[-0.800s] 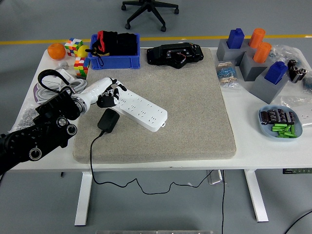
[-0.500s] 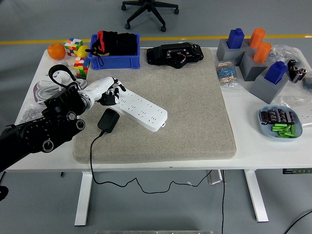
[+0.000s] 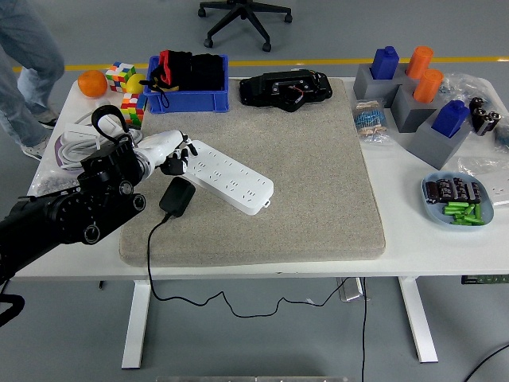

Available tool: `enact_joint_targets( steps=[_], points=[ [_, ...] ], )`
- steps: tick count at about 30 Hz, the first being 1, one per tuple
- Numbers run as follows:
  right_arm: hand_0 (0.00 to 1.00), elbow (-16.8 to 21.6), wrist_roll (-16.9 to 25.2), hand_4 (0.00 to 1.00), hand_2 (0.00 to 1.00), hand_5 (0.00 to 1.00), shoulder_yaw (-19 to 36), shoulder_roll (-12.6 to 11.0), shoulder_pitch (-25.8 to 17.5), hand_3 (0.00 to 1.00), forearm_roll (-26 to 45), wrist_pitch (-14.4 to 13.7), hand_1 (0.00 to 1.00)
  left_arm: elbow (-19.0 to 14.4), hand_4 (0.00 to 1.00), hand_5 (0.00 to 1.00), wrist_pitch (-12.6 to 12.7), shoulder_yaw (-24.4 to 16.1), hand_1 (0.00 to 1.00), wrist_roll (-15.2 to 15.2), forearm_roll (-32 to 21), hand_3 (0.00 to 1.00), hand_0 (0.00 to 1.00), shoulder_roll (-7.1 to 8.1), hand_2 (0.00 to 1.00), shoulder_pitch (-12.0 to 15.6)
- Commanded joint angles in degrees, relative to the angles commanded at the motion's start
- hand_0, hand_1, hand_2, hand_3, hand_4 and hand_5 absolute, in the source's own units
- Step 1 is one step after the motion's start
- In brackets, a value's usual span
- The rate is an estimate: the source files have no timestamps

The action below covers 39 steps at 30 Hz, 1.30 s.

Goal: Press the white button,pick up the black plug,place it near the board,insert it into the board

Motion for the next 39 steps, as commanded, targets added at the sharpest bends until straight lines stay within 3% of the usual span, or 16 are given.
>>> enact_joint_targets(
  steps=[17,24,39],
  points=[
    [0.576,0.0,0.0,0.644,0.55,0.382,-0.4,0.0,0.1,0.542,0.1,0.0,0.533,1.1,0.002,0.002,0.2,-0.1,0.002,-0.1,2.6,0.652,0.002,-0.96,0.091,-1.4],
    [0.576,0.1,0.0,0.645,0.55,0.381,-0.7,0.0,0.2,0.542,0.1,0.0,0.534,4.2,0.002,0.002,0.0,2.3,0.002,-0.2,1.9,0.652,0.002,-1.87,0.09,-1.7],
    [0.575,0.1,0.0,0.645,0.55,0.382,-1.0,0.0,0.3,0.542,0.2,-0.1,0.533,4.6,0.002,0.002,0.5,4.4,0.002,-0.8,2.6,0.651,0.002,-2.74,0.091,-1.3]
  ],
)
